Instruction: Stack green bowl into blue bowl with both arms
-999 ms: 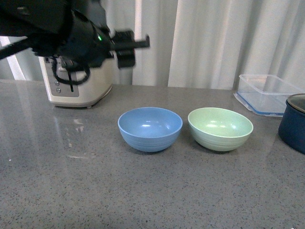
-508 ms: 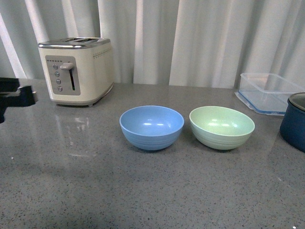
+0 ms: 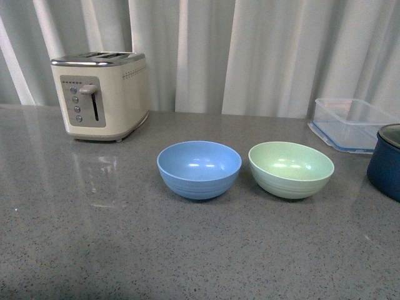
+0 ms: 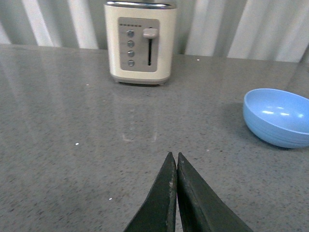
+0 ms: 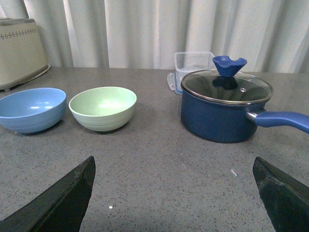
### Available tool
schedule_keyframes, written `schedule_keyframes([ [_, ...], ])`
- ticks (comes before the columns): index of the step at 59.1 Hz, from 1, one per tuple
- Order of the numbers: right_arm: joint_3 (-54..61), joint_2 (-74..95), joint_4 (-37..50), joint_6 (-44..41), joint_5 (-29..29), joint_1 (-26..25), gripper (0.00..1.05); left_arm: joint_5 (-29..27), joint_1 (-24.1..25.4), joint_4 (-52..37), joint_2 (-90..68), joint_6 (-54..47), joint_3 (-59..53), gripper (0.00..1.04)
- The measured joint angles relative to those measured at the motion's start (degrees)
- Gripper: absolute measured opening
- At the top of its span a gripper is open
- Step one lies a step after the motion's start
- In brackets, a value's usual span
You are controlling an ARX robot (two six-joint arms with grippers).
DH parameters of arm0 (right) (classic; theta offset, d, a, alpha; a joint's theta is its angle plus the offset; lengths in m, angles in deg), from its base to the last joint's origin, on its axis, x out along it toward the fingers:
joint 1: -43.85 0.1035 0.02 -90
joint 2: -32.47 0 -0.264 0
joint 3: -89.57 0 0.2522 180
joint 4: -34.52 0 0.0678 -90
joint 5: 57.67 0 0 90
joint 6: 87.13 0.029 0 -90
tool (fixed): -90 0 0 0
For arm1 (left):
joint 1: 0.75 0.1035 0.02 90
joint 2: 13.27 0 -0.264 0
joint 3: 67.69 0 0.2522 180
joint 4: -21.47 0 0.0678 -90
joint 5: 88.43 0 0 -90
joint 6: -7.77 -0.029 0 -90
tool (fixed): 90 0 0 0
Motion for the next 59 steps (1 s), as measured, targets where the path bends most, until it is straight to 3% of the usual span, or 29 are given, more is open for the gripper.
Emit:
schedule_keyframes([
  [13,0.00,0.00,0.00,0.00,0.00,0.00,0.95,0.24,0.61,1.27,7.17,0.00,-5.38,0.04],
  [59,0.00,0.00,0.00,0.00,-0.02,0.00,0.95,0.22,0.61,27.91,37.00,0.00,-7.10,0.04],
])
